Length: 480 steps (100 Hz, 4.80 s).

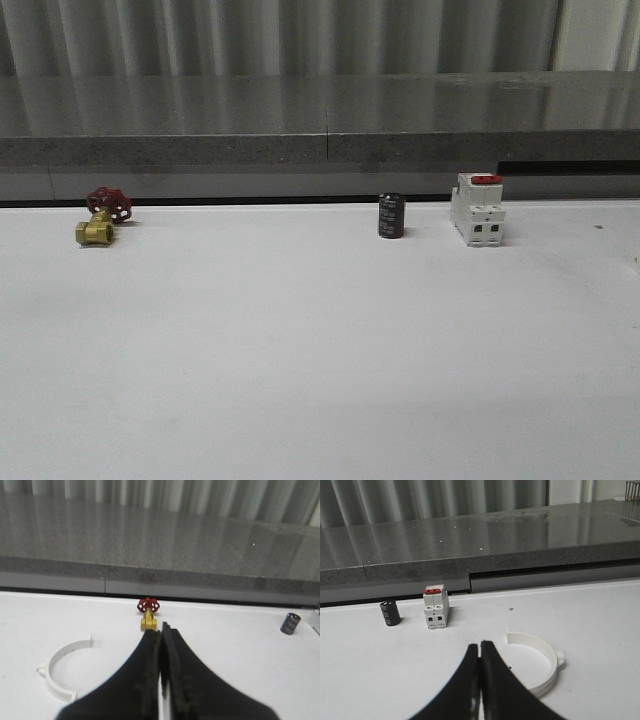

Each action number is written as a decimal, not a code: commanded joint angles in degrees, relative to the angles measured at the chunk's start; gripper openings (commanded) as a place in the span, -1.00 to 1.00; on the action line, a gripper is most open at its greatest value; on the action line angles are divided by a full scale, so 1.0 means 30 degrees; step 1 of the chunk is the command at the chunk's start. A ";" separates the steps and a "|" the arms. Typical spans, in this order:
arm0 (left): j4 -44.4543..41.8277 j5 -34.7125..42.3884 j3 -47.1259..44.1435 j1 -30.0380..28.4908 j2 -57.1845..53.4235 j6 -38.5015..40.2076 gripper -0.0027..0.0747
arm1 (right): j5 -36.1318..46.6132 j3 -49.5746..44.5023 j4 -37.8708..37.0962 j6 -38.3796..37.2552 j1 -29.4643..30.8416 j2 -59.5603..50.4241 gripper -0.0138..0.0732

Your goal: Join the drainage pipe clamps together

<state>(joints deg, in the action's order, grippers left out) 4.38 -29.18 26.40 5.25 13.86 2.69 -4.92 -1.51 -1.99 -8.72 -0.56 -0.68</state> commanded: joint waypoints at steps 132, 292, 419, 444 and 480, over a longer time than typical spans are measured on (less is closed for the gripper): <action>-0.0801 -0.5688 0.6651 -0.0421 1.0382 0.0002 0.66 | 0.1640 0.0304 -0.0033 0.0150 0.0002 -0.0319 -0.84; -0.1162 -0.0462 1.4934 -0.7116 3.1678 -0.5229 0.66 | 0.1640 0.0304 -0.0033 0.0150 0.0002 -0.0319 -0.84; 0.1079 -0.3070 1.4934 -0.5529 2.9120 -0.4909 -0.99 | 0.1640 0.0304 -0.0033 0.0150 0.0002 -0.0319 -0.84; 0.1038 -0.3885 1.4285 -0.2017 2.7101 -0.1739 -0.98 | 0.1640 0.0304 -0.0033 0.0150 0.0002 -0.0319 -0.84; 0.0070 -0.2475 1.3722 0.4245 2.7521 0.3314 -0.98 | 0.1640 0.0304 -0.0033 0.0150 0.0002 -0.0319 -0.84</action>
<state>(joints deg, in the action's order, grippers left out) 5.71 -39.95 66.28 14.38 97.92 7.42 -4.92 -1.51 -1.99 -8.72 -0.56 -0.68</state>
